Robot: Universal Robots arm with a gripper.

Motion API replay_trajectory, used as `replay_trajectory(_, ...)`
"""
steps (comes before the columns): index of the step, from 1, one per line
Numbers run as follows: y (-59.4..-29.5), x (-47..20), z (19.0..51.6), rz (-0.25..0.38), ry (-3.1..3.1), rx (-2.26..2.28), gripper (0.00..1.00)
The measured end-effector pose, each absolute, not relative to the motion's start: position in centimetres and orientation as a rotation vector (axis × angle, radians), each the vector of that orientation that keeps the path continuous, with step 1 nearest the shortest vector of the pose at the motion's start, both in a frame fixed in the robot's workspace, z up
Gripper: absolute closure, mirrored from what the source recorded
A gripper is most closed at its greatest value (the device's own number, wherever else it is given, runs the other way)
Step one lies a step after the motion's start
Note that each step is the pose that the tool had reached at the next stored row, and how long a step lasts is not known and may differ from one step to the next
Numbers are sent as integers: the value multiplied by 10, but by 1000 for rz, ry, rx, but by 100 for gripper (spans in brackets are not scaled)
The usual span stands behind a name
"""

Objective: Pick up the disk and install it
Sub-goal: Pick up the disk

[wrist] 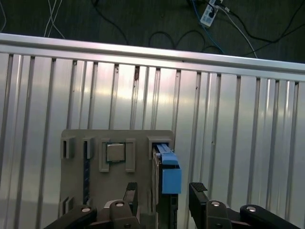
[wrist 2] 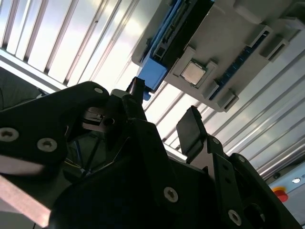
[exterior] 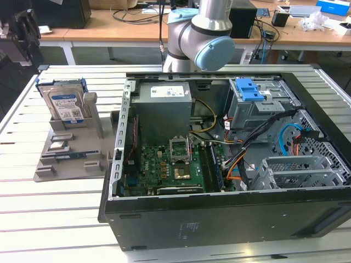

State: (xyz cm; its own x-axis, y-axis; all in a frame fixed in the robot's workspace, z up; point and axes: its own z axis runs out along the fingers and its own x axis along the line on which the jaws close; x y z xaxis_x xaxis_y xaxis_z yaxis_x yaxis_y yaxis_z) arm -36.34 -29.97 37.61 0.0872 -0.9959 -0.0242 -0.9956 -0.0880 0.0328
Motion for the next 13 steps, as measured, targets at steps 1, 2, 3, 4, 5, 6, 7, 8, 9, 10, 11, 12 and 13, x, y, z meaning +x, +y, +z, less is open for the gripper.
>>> replay_trajectory(1, -299, -363, 376, -63, -2116, 2311, 45)
replay_trajectory(2, -298, -363, 375, -63, -2116, 2310, 45)
replay_trajectory(3, -298, -363, 374, -63, -2116, 2311, 45)
replay_trajectory(4, -296, -363, 374, -63, -2116, 2311, 45)
replay_trajectory(5, -294, -363, 373, -63, -2116, 2311, 45)
replay_trajectory(6, -293, -363, 372, -63, -2116, 2311, 45)
replay_trajectory(7, -292, -363, 371, -63, -2116, 2311, 45)
replay_trajectory(8, -291, -363, 371, -63, -2116, 2311, 45)
replay_trajectory(9, -290, -363, 370, -63, -2116, 2311, 45)
replay_trajectory(10, -289, -363, 369, -63, -2116, 2311, 45)
replay_trajectory(11, -288, -363, 368, -63, -2116, 2310, 45)
replay_trajectory(12, -286, -363, 366, -63, -2116, 2311, 45)
replay_trajectory(13, -284, -363, 364, -63, -2118, 2309, 45)
